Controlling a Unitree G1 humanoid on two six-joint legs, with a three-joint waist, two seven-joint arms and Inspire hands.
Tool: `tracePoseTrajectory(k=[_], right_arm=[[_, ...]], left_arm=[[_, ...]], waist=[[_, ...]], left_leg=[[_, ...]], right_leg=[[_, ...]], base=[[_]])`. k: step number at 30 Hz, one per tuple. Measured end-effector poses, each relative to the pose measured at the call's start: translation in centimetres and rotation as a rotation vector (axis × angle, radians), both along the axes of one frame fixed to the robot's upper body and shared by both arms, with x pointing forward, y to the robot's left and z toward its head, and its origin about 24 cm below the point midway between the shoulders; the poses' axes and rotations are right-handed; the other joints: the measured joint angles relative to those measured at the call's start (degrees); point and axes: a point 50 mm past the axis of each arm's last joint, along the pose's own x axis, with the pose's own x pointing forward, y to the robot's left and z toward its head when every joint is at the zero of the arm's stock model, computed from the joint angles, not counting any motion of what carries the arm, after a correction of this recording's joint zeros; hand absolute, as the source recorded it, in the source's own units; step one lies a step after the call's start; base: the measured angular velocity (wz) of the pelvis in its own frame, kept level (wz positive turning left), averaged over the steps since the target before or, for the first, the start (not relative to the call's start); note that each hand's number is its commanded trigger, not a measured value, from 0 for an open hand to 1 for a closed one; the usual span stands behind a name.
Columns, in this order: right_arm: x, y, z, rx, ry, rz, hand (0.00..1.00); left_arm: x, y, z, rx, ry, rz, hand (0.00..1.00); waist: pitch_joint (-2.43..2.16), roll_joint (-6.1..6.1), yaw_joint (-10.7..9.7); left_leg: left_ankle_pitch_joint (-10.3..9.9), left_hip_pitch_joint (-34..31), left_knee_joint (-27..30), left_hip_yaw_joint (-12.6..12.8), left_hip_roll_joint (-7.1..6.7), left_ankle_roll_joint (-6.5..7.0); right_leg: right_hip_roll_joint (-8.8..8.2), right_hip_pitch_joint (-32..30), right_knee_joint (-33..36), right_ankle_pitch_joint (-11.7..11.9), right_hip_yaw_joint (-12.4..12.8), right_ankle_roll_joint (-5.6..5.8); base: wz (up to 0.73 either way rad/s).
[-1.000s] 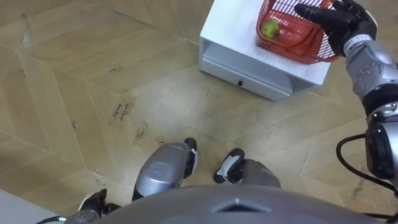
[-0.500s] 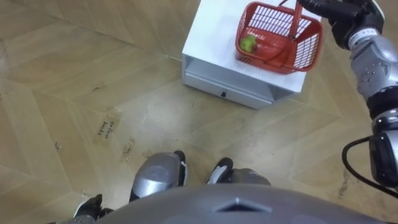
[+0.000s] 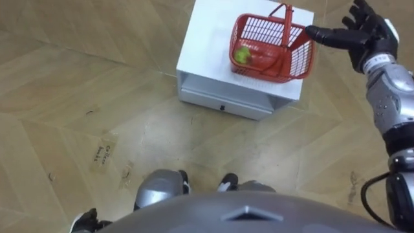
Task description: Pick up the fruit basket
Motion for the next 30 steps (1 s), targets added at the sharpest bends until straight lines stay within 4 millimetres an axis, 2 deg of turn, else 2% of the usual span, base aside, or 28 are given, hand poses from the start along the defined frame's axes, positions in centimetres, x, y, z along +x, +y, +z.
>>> tracePoseTrajectory(k=[4,6,8,10,12,13,14,18,19,21,22,24,27,30], right_arm=[[-0.7,0.0,-0.1,-0.035,0.001,0.017,0.00],[-1.8,-0.3,-0.9,-0.063,0.035,0.016,0.00],[-2.9,-0.4,-1.8,-0.062,0.067,0.007,0.00],[-4.8,-0.5,-3.3,-0.055,0.116,-0.022,0.00],[-7.5,-0.3,-5.7,-0.025,0.214,-0.066,0.00],[-8.2,-0.3,-6.3,-0.019,0.238,-0.076,0.00],[-9.3,-0.2,-7.4,-0.014,0.294,-0.093,0.00],[-14.8,0.4,-11.6,0.022,0.530,-0.166,0.00],[-15.7,0.6,-12.1,0.027,0.564,-0.178,0.00],[-18.8,1.5,-13.6,0.054,0.679,-0.207,0.00],[-19.5,1.7,-13.9,0.057,0.707,-0.210,0.00],[-22.5,2.3,-15.0,0.062,0.823,-0.219,0.00],[-24.4,3.2,-15.6,0.062,0.911,-0.198,0.00],[-24.9,3.6,-15.8,0.064,0.942,-0.176,0.00]], left_arm=[[0.2,-0.2,0.0,0.009,-0.010,0.004,0.00],[0.3,-0.4,-0.1,0.009,-0.014,0.003,0.00],[0.6,-0.3,0.0,0.015,-0.026,0.003,0.00],[1.0,-0.2,0.1,0.034,-0.045,0.008,0.00],[1.2,-0.1,0.2,0.061,-0.063,0.024,0.00],[1.2,-0.1,0.2,0.066,-0.064,0.024,0.00],[1.2,-0.1,0.2,0.079,-0.068,0.026,0.00],[1.9,-0.4,0.1,0.102,-0.094,0.038,0.00],[2.0,-0.5,0.1,0.104,-0.096,0.039,0.00],[2.0,-0.8,0.0,0.101,-0.101,0.039,0.00],[2.0,-0.8,0.0,0.102,-0.103,0.041,0.00],[2.0,-1.0,-0.1,0.108,-0.102,0.047,0.00],[1.6,-1.4,-0.2,0.101,-0.092,0.055,0.00],[0.9,-2.1,-0.5,0.084,-0.056,0.063,0.00]], waist=[[-0.02,0.40,-0.50],[-0.21,0.91,-0.91],[-0.18,1.16,-1.27],[-0.21,1.16,-1.71],[-0.18,1.19,-2.07],[-0.17,1.21,-2.21],[-0.17,1.28,-2.93],[-0.12,1.51,-4.46],[-0.01,1.73,-4.55],[-0.16,1.88,-4.92],[-0.15,1.98,-5.06],[-0.11,2.38,-5.07],[0.07,2.69,-5.06],[0.14,2.86,-5.07]], left_leg=[[0.00,1.85,-0.99,0.40,0.08,0.00],[-0.01,3.20,-1.65,0.34,0.07,0.00],[-0.01,4.05,-2.23,0.35,0.08,-0.01],[-0.01,5.09,-2.70,0.38,0.10,-0.02],[-0.05,6.60,-3.37,0.87,0.20,-0.08],[-0.05,6.89,-3.62,1.04,0.22,-0.08],[-0.05,7.10,-3.67,1.01,0.22,-0.08],[-0.07,8.35,-4.09,1.04,0.21,-0.11],[-0.09,8.72,-4.24,1.06,0.22,-0.14],[-0.12,9.29,-4.64,1.13,0.25,-0.20],[-0.15,9.41,-4.65,1.17,0.28,-0.24],[-0.38,10.27,-4.92,1.29,0.48,-0.49],[-0.44,10.55,-5.02,1.64,0.57,-0.59],[-0.47,10.73,-5.00,1.99,0.57,-0.59]], right_leg=[[0.13,1.48,-0.72,-0.04,0.41,0.07],[0.20,2.74,-0.91,-0.01,0.48,0.16],[0.30,3.52,-0.96,-0.09,0.67,0.28],[0.83,4.61,-1.61,-0.10,0.72,0.30],[1.01,5.77,-2.05,-0.10,1.12,0.33],[1.01,5.91,-2.04,-0.12,1.23,0.37],[1.03,6.15,-2.05,-0.18,1.16,0.45],[1.25,7.13,-2.25,-0.24,1.52,0.54],[1.29,7.51,-2.40,-0.24,1.54,0.55],[1.47,7.99,-2.87,-0.26,1.75,0.58],[1.54,8.10,-2.90,-0.26,1.88,0.58],[1.78,8.90,-2.94,-0.28,2.06,0.59],[1.94,8.96,-2.94,-0.32,2.49,0.56],[1.94,9.01,-2.92,-0.32,2.86,0.56]], base=[[-0.04],[0.00],[0.00],[0.00],[-0.11],[-0.10],[-0.04],[0.00],[0.00],[-0.05],[-0.04],[-0.05],[-0.07],[-0.06]])
